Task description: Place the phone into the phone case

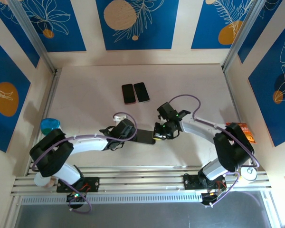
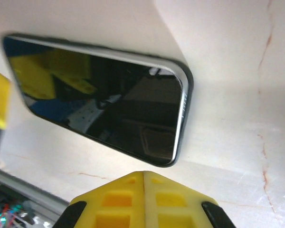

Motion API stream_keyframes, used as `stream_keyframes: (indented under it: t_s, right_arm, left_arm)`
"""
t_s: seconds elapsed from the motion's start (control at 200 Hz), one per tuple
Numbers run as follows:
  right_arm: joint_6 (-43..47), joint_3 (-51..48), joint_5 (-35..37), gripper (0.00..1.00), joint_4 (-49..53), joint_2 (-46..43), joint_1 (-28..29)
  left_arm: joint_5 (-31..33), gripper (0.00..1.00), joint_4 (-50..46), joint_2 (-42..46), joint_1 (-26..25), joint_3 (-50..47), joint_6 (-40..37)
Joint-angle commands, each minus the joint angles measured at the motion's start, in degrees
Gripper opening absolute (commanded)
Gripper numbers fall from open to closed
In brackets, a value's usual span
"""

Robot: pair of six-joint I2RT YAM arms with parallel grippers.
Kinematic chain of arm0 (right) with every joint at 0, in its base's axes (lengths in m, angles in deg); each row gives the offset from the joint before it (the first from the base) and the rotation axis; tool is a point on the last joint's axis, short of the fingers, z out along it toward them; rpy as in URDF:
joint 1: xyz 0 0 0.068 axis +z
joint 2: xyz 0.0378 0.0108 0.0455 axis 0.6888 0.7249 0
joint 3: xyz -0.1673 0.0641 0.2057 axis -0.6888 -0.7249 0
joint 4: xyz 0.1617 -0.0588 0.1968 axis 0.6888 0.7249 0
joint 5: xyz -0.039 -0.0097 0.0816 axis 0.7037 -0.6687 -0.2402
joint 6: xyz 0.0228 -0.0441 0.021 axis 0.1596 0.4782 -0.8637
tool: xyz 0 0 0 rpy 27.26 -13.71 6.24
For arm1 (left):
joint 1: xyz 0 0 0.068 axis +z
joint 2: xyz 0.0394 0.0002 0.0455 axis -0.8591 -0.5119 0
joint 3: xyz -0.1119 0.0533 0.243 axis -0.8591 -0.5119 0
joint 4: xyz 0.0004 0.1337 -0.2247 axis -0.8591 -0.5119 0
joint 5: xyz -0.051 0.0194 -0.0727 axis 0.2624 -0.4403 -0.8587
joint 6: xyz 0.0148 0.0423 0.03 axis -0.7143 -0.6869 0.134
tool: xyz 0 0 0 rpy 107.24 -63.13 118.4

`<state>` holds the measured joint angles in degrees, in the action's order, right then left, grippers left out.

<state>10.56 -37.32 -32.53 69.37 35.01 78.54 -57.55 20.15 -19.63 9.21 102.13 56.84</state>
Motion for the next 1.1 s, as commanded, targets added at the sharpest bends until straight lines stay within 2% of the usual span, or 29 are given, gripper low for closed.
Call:
stream_keyframes:
  t_s: [0.0,0.325,0.63,1.095]
  right_arm:
    - [1.35,3.3,-1.71,0.0,2.17,-2.12,-1.78]
    - [7.82,6.17,-1.58,0.0,0.55,5.76,-5.27]
    - [9.45,6.96,-1.79,0.0,-0.13,10.42,-5.25]
    - [10.92,6.85,0.84,0.0,0.97,15.82,-3.6]
  left_arm:
    - [1.97,0.45,-3.78,2.03,0.25,2.17,-1.69]
    - [-3.38,0.33,-0.26,-2.6,0.16,5.21,-1.5]
    - [-5.01,0.32,0.88,-6.65,0.16,6.39,-1.02]
    - [-4.73,0.32,1.58,-6.7,0.16,3.84,-0.15]
